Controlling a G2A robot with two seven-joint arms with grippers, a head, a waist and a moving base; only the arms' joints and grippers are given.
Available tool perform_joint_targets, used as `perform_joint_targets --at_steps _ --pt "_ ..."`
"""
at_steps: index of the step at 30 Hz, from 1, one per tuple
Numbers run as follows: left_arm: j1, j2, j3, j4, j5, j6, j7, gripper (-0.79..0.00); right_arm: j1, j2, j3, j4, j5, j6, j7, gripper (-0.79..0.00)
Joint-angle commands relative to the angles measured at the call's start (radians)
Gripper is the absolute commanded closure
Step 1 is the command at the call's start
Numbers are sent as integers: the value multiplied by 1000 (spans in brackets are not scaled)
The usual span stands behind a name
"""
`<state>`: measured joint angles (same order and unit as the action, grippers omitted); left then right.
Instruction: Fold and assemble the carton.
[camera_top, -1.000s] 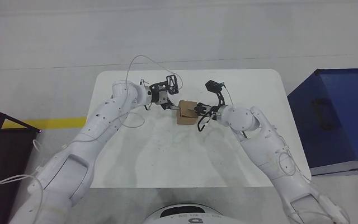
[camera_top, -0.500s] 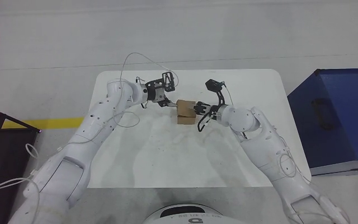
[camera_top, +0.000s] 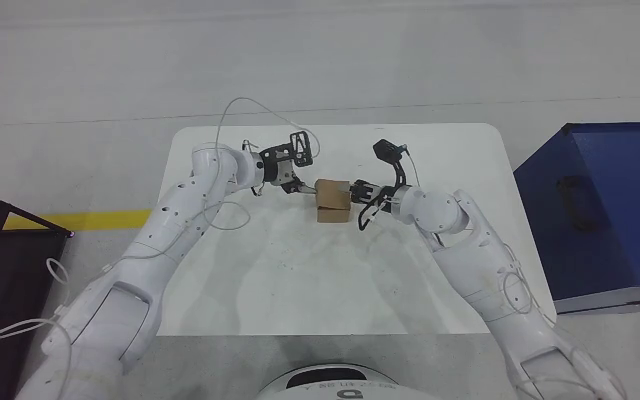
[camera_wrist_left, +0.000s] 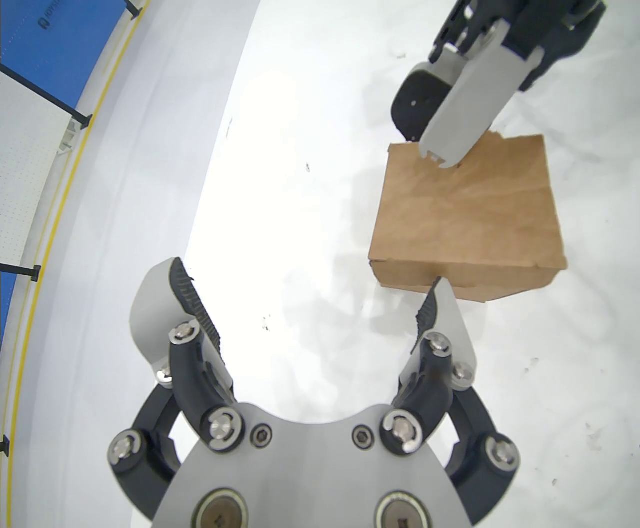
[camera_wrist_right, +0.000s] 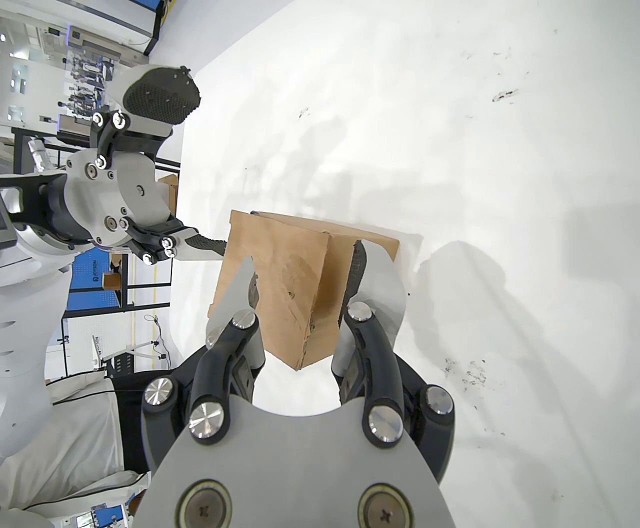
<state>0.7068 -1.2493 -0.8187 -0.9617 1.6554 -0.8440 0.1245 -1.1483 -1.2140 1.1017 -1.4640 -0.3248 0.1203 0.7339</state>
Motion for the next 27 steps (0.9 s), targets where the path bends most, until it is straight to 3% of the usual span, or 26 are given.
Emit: perform_joint_targets --at_steps 1,19,27 --pt "-1 -1 0 -3 -4 0 -5 -785 2 0 0 2 1 -2 2 -388" --pt "-21 -16 25 2 -5 20 18 -785 14 0 -2 22 22 -28 15 -357" --pt "-25 -18 27 12 -5 15 26 -785 14 1 -4 16 12 -27 12 -397"
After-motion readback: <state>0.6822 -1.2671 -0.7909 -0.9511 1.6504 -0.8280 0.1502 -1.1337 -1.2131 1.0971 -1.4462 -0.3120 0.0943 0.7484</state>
